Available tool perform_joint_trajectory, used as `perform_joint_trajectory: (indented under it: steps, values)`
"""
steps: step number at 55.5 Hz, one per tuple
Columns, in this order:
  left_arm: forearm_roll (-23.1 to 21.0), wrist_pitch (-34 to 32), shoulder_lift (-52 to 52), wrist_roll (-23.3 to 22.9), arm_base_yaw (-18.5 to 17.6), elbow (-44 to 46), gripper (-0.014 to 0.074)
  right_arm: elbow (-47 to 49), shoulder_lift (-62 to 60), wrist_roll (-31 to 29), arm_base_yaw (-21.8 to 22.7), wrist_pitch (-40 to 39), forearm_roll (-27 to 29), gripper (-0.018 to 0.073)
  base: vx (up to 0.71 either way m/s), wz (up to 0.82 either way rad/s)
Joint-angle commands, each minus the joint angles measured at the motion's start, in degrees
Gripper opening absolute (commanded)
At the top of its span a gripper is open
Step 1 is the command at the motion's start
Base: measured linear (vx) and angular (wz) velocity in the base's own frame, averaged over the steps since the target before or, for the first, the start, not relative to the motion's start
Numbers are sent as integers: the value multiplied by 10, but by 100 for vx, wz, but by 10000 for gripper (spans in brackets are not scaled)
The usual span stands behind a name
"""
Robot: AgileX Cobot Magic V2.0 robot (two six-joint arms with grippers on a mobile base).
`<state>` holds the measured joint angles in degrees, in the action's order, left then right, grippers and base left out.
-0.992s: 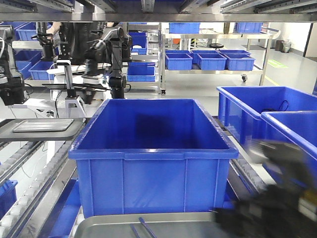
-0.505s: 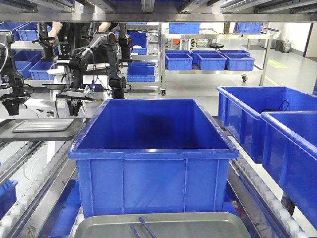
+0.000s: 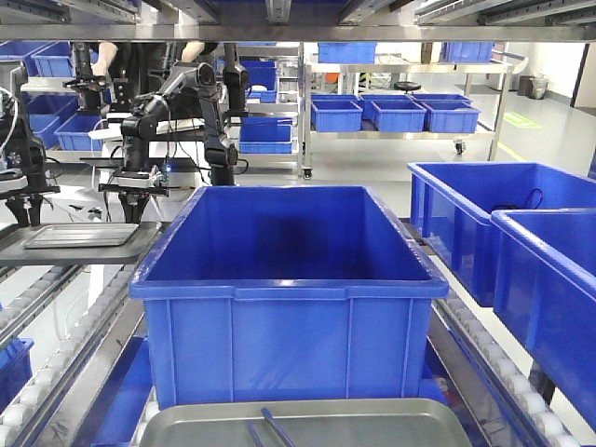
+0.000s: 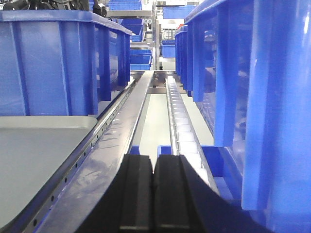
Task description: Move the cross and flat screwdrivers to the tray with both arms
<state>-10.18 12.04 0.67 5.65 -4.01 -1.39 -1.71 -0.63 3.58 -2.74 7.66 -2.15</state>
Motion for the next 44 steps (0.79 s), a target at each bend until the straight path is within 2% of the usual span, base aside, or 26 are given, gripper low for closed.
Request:
perform_joint_trajectory:
  steps: [1,44]
  values:
    - [-1,-47,2,-5,0,14,-6,-5,-3,-1,3,-51,-3,-9,0,0]
    - [-1,-47,2,-5,0,14,-6,-5,-3,-1,3,-51,-3,-8,0,0]
